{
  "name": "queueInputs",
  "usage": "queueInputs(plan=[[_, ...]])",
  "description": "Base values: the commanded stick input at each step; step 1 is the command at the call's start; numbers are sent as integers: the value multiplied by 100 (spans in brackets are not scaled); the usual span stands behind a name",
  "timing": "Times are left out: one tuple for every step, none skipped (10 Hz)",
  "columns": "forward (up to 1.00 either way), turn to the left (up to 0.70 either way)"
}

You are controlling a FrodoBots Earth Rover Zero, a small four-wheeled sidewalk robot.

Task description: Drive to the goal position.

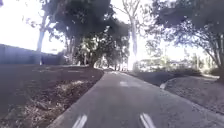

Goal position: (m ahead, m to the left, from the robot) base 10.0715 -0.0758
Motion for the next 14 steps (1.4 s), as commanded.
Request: queueInputs(plan=[[100,0],[100,0],[100,0],[100,0],[100,0],[100,0],[100,0],[100,0],[100,0],[100,0],[100,0],[100,0],[100,0],[100,0]])
